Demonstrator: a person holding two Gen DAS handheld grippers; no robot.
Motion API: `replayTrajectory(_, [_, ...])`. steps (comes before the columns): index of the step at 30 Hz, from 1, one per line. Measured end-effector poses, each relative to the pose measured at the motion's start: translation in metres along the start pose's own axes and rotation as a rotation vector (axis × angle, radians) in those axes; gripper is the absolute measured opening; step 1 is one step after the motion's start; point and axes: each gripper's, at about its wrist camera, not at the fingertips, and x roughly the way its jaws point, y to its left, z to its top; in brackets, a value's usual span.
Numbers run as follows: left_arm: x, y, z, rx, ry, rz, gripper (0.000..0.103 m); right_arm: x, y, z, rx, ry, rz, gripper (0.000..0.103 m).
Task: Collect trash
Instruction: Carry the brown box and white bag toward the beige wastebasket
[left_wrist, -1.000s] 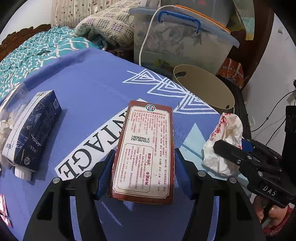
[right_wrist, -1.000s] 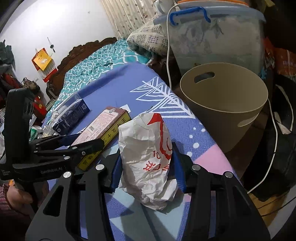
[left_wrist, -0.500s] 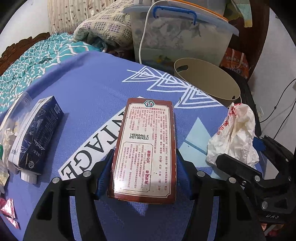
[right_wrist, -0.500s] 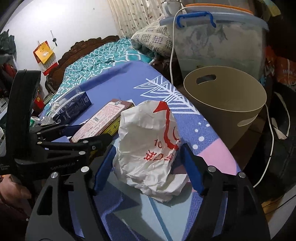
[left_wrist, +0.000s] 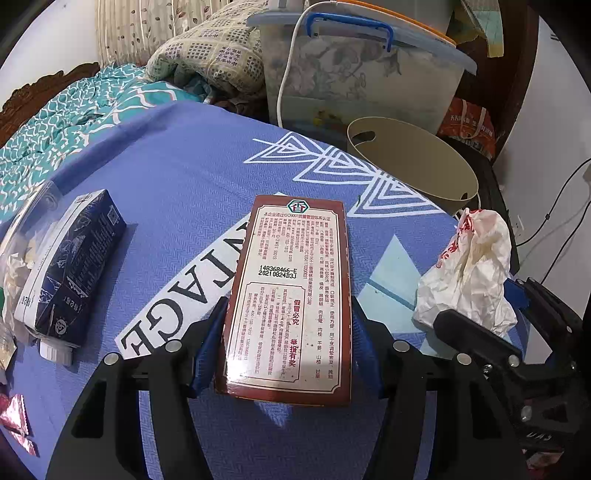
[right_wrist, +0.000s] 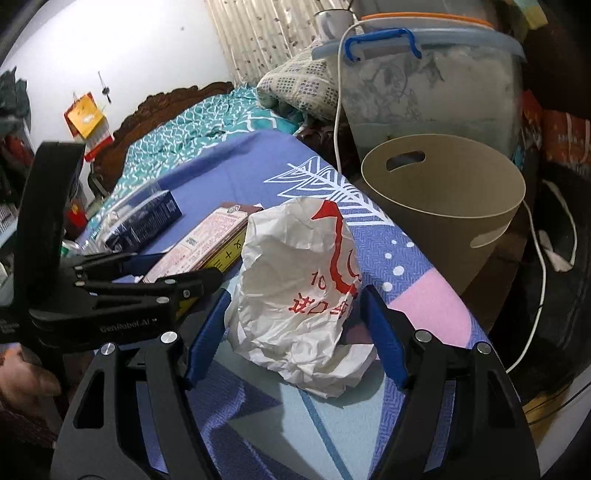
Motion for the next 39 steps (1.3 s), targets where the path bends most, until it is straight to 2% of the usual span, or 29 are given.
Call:
replayTrajectory(9, [-0.001,0.001,0.0,-0.006,-0.002,-0.007,0.058,0.0,0.002,0.0,0.005,-0.001,-0.008,0.073])
replayTrajectory(25, [-0.001,0.003,0.0,-0.011,-0.002,-0.016,0.059,0.002,0.019,-0.011,-0.128,-0.03,-0.107,0.073])
replayTrajectory(35, [-0.001,0.003,0.001,-0.011,-0.001,-0.016,0.059,0.001,0.021,-0.013,-0.152,-0.023,-0.123,0.073])
replayTrajectory(37, [-0.001,0.003,0.002,-0.014,-0.003,-0.02,0.059,0.001,0.021,-0.013,-0.158,-0.016,-0.122,0.069])
replayTrajectory(38, [-0.001,0.003,0.002,-0.014,-0.003,-0.02,0.059,0.001,0.02,-0.012,-0.156,-0.017,-0.132,0.059])
replayTrajectory(39, [-0.001,0.003,0.002,-0.014,-0.003,-0.02,0.059,0.0,0.018,-0.011,-0.152,-0.022,-0.139,0.054])
